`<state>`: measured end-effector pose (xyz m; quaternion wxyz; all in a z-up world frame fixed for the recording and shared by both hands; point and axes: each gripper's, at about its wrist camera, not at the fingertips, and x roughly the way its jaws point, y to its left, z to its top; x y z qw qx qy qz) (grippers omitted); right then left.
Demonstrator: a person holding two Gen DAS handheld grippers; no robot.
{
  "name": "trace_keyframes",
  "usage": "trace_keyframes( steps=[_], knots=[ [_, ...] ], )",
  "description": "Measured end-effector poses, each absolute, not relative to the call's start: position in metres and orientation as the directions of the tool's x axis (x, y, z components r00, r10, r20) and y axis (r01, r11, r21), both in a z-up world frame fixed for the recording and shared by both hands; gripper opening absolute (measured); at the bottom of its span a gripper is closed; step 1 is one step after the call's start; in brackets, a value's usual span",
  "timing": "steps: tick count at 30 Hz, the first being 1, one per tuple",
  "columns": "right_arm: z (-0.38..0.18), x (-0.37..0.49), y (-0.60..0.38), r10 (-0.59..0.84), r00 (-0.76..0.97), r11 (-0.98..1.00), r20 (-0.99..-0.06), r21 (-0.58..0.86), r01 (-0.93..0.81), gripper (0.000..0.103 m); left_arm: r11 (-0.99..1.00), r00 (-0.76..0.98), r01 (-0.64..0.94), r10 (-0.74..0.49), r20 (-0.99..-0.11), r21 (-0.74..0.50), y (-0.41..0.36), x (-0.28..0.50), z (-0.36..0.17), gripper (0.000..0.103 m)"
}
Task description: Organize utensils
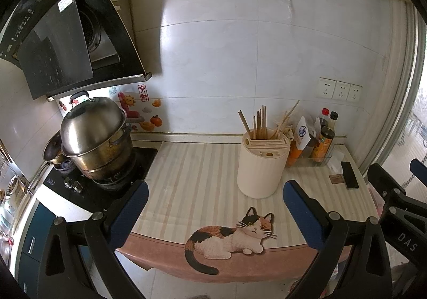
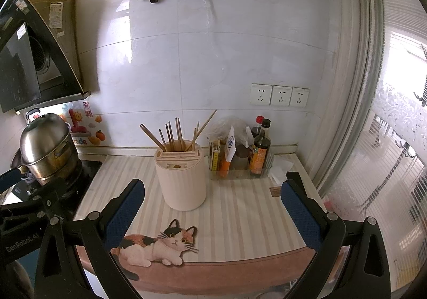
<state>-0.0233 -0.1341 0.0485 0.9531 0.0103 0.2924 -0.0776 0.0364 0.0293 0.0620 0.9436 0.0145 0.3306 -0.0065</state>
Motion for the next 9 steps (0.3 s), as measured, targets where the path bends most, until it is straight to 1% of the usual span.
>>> trace_keyframes(
  steps=[9],
  knots=[
    [0.0482, -0.0235, -0.1341, -0.143, 0.817, 0.988, -0.558, -0.027, 0.154, 0.103, 0.999, 0.784, 0.026, -0.008, -0.621, 0.021, 0.0294, 0.0381, 0.0649, 0.103]
  ],
)
